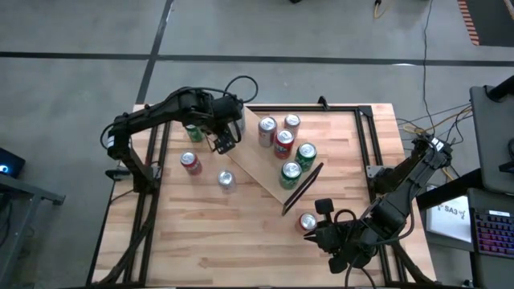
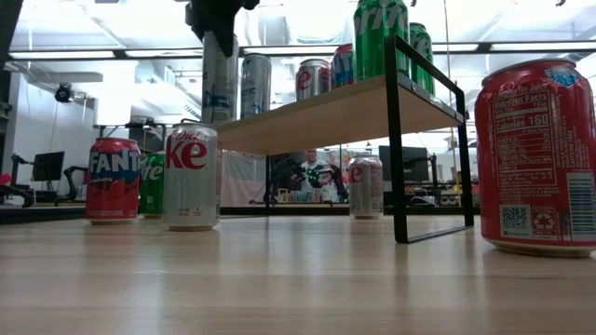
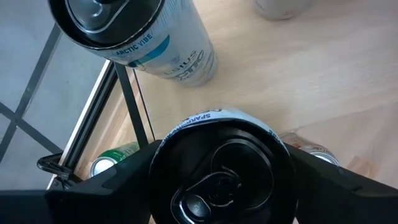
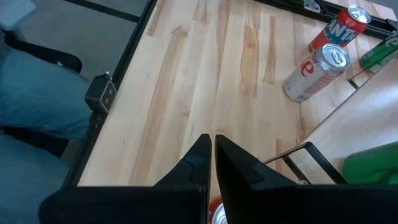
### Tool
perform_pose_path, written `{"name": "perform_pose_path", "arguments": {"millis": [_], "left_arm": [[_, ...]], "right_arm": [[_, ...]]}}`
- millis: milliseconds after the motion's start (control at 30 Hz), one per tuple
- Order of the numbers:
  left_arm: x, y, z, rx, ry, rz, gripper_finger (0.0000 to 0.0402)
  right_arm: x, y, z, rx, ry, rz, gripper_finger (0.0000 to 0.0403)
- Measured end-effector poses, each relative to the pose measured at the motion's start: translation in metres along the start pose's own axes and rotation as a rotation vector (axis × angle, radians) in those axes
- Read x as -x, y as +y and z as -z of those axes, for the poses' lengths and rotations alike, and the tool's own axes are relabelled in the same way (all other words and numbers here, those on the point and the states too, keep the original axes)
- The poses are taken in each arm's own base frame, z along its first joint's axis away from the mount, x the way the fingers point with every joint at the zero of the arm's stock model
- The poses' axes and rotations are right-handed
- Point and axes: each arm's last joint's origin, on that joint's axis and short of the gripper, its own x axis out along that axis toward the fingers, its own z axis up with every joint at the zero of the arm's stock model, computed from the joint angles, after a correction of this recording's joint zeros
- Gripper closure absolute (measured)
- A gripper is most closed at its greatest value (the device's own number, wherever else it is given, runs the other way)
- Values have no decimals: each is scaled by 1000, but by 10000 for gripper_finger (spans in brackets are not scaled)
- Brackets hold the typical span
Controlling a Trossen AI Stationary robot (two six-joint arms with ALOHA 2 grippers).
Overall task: Place canned beverage on shelf
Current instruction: Put the blue soda can on the shelf aligned with the other blue soda can
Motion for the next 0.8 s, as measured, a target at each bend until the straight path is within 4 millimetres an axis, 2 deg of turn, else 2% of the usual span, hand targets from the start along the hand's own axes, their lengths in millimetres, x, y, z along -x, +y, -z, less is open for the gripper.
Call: {"name": "perform_pose_path", "arguments": {"millis": [167, 500, 667, 800], "left_arm": [[0, 0, -2, 10, -21, 3, 118], [1, 1, -3, 6, -41, -39, 84], [14, 4, -5, -6, -91, -32, 81], [33, 9, -6, -10, -156, -18, 81]], "right_arm": [[0, 0, 0, 0, 0, 0, 390], [0, 0, 0, 0, 0, 1, 390], [0, 0, 0, -8, 1, 1, 390], [0, 0, 0, -8, 0, 1, 390]]}}
